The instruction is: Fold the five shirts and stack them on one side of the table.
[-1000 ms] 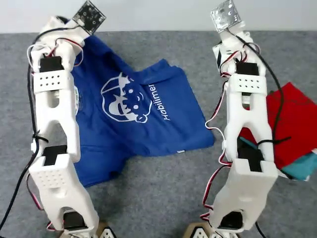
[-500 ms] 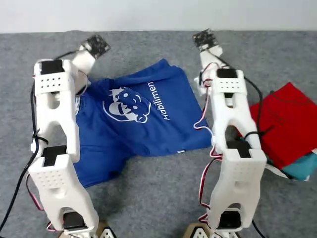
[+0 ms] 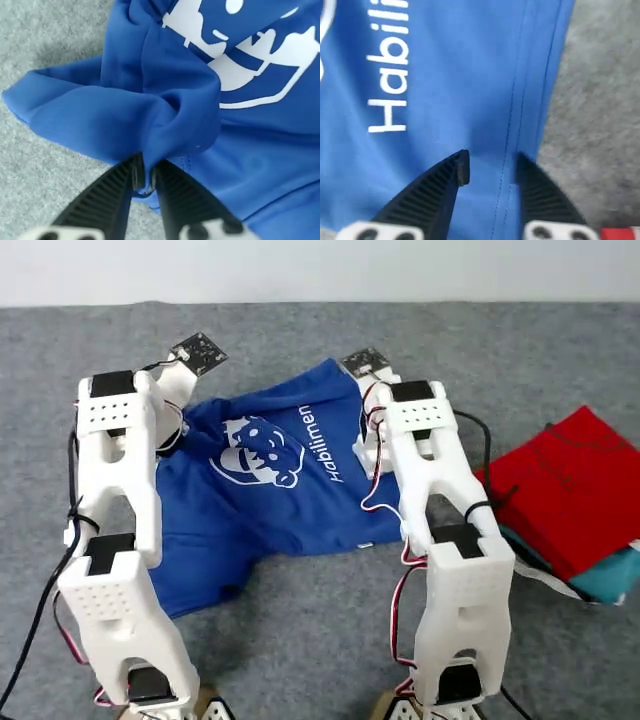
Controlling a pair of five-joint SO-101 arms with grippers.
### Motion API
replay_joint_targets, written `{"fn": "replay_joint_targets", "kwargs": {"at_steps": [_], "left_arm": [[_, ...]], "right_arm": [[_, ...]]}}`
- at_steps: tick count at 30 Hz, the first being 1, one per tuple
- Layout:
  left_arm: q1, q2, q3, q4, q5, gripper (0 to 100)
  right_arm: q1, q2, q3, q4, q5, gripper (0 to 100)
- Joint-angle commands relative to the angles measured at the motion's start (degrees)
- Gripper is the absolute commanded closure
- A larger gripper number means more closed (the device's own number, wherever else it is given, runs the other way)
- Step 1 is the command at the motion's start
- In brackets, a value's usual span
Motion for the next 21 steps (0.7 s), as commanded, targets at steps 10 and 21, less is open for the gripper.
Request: {"fn": "replay_joint_targets", "kwargs": {"at_steps": [10, 21], "left_arm": [[0.1, -0.8, -0.1, 0.4, 0.6, 99], [0.4, -0.8, -0.2, 0.2, 0.6, 99]], "right_arm": [[0.4, 11.9, -11.3, 5.0, -4.7, 84.8], [0.6, 12.8, -25.4, 23.6, -4.7, 98.8]]}}
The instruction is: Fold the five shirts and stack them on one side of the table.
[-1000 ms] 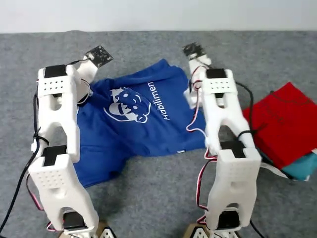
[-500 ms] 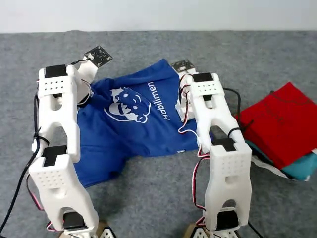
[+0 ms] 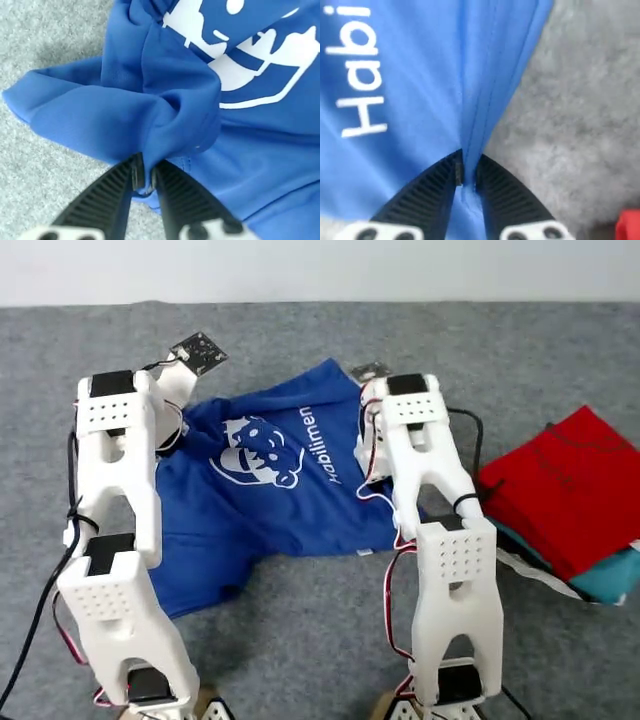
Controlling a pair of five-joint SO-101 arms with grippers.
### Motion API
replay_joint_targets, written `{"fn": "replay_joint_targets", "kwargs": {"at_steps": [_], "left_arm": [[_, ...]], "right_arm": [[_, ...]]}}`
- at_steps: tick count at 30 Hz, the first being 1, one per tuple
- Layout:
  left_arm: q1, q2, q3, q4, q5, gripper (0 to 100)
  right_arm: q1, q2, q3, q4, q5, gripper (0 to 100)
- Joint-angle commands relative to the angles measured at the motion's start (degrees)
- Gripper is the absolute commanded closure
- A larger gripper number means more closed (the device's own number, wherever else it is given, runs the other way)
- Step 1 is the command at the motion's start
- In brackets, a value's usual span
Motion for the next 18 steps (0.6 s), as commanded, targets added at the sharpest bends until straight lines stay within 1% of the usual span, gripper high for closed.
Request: {"fn": "replay_joint_targets", "kwargs": {"at_steps": [1, 3, 6, 9, 14, 18], "left_arm": [[0.4, -0.8, -0.2, 0.2, 0.6, 99], [0.4, -0.9, -0.2, 0.4, 0.6, 99], [0.4, -1.1, -0.2, 0.4, 0.6, 99], [0.4, -1.2, -0.3, 0.4, 0.6, 99], [0.4, -1.1, -0.3, 0.4, 0.4, 99], [0.4, -0.9, -0.3, 0.4, 0.4, 99]], "right_arm": [[0.3, -0.7, -5.8, 7.7, -0.1, 98.8], [0.6, -1.0, -4.8, 8.9, 1.8, 98.8], [2.1, -5.7, 1.6, 8.7, 2.2, 98.9], [2.5, -11.6, 11.7, 8.7, 2.4, 98.9], [2.6, -24.1, 31.1, 8.6, 6.0, 98.9], [2.4, -33.9, 42.8, 8.6, 6.2, 98.9]]}}
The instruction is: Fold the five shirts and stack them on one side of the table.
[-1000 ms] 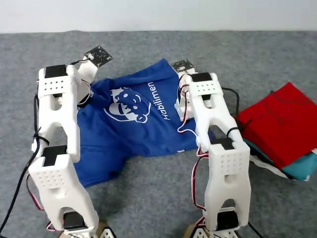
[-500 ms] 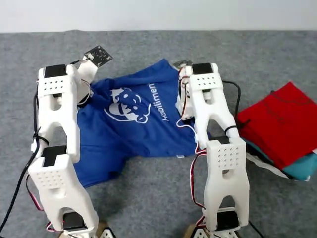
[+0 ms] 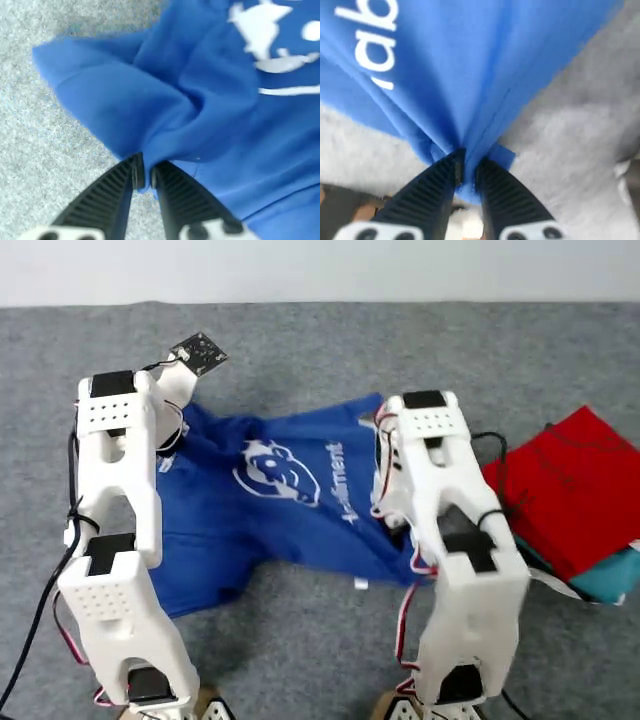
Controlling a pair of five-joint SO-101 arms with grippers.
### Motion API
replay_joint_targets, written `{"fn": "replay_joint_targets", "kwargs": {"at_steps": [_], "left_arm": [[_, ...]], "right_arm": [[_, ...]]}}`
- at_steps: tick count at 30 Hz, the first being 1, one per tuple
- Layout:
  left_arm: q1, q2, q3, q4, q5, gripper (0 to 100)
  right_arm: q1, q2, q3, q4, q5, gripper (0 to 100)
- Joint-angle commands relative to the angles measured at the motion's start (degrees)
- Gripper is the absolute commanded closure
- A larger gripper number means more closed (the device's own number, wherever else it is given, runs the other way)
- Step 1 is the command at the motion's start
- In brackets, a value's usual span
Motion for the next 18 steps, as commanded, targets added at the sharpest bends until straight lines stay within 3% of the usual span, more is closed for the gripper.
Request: {"fn": "replay_joint_targets", "kwargs": {"at_steps": [1, 8, 12, 18], "left_arm": [[0.4, -0.9, -0.3, 0.4, 0.4, 99], [0.5, -0.8, -0.3, 0.2, 0.4, 99], [0.5, -0.8, -0.2, 0.2, 0.4, 99], [0.5, -0.8, -0.2, 0.4, 0.4, 99]], "right_arm": [[0.8, -11.6, 9.2, 2.4, 1.2, 98.9], [0.9, -23.3, 17.1, -1.1, 4.4, 97.9], [0.7, -26.8, 17.1, -4.4, 3.9, 86.5], [0.6, -27.0, 12.6, -8.1, -3.8, 72.6]]}}
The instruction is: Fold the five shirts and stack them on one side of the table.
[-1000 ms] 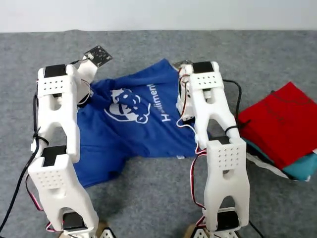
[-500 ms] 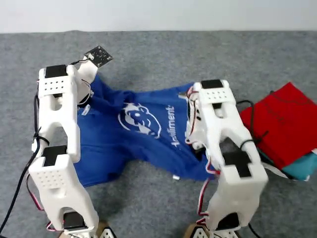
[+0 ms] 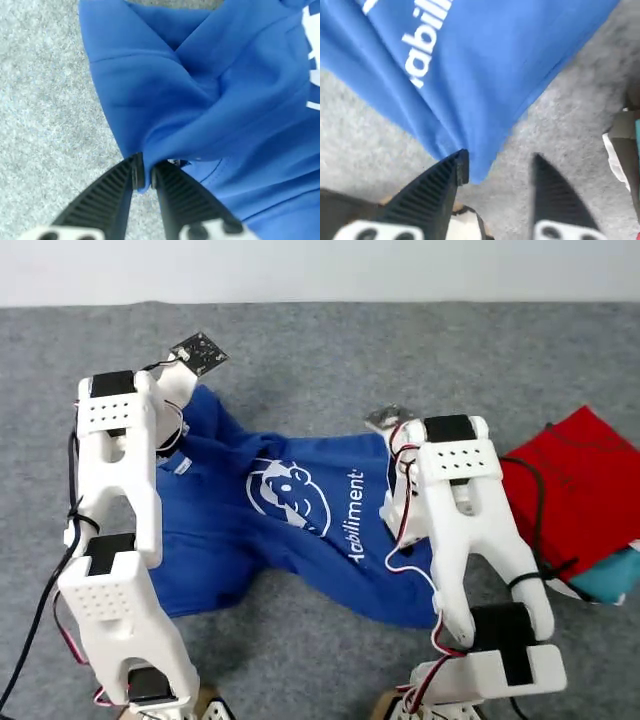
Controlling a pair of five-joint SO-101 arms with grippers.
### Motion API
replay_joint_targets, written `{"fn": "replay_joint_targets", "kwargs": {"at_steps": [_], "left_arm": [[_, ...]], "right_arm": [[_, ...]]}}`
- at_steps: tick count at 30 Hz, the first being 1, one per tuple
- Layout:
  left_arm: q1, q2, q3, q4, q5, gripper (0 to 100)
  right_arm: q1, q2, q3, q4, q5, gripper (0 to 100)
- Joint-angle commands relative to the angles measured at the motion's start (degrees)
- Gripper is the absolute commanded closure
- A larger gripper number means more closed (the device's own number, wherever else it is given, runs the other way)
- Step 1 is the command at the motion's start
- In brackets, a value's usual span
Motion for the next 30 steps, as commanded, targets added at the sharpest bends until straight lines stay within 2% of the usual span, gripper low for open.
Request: {"fn": "replay_joint_targets", "kwargs": {"at_steps": [1, 9, 12, 19, 26, 30], "left_arm": [[0.5, -0.8, -0.2, 0.4, 0.4, 99], [3.1, -0.7, -0.1, 0.2, 0.4, 99], [3.7, -0.7, -0.2, 0.1, 0.3, 99], [2.9, -0.7, -0.2, 0.1, 0.3, 99], [2.2, -0.7, -0.2, 0.1, 0.3, 99], [2.2, -0.7, -0.1, 0.1, 0.3, 99]], "right_arm": [[0.6, -1.9, -5.4, -2.8, -3.2, 72.0], [1.0, 11.8, -16.1, -24.7, -3.6, 72.0], [1.0, 21.3, -24.4, -27.8, -6.4, 72.1], [1.1, 45.1, -50.6, -25.7, -7.1, 72.1], [1.5, 64.7, -76.3, -15.2, -7.1, 72.2], [1.5, 72.4, -90.5, -9.8, -6.8, 80.9]]}}
